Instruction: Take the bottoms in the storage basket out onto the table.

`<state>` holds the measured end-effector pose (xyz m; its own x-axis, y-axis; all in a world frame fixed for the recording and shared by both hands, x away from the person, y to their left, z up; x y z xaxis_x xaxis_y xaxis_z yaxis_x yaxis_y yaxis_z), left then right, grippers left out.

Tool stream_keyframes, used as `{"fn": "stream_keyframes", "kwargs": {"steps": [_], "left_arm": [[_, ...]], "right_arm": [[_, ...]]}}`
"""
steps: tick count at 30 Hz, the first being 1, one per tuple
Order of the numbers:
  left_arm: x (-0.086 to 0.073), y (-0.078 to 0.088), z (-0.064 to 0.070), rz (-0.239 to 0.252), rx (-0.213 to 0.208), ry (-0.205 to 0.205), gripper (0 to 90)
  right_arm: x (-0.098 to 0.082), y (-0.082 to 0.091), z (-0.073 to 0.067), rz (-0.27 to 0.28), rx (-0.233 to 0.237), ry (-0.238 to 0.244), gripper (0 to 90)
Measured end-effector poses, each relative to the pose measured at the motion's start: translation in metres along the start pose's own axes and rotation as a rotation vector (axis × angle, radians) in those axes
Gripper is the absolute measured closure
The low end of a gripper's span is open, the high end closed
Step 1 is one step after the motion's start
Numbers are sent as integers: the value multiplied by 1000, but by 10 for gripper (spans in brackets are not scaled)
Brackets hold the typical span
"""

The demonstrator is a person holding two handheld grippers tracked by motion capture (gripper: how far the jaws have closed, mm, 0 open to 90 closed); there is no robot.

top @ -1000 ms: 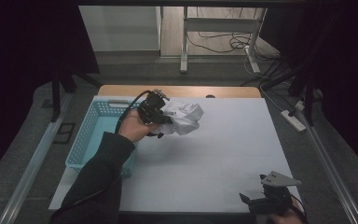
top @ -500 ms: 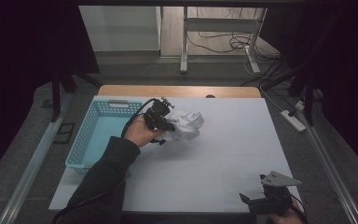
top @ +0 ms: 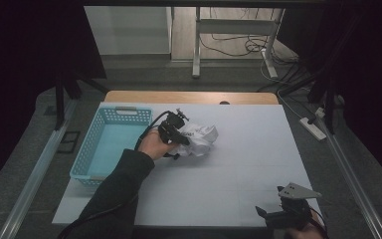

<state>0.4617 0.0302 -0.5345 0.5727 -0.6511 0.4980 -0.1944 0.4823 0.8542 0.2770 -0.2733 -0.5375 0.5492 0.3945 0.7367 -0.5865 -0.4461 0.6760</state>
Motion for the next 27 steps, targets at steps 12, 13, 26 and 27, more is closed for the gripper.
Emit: {"fn": "stream_keyframes", "kwargs": {"steps": [12,13,26,27], "left_arm": [[-2,-14,-4,1,-24,21,726],[-2,-15,-3,-1,-22,20,725],[-2,-35,-2,-46,36,-49,705],[-2,-36,-2,-46,42,-51,702]], "right_arm": [[0,0,0,0,0,0,0],[0,0,0,0,0,1,0],[0,0,0,-2,0,3,0],[-1,0,0,-2,0,3,0]]}}
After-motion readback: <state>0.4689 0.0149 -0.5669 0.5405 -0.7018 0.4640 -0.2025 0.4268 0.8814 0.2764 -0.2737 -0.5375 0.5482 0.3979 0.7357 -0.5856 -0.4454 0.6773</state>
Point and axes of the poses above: each handheld gripper's, and its own axes: y roughly backward along the jaws, x roughly out of its top, z roughly to its right, the point moved 8 cm from there along -y, roughly forward along the jaws, and after that the axes turned 5 degrees about -y, right-handed, at the moved point
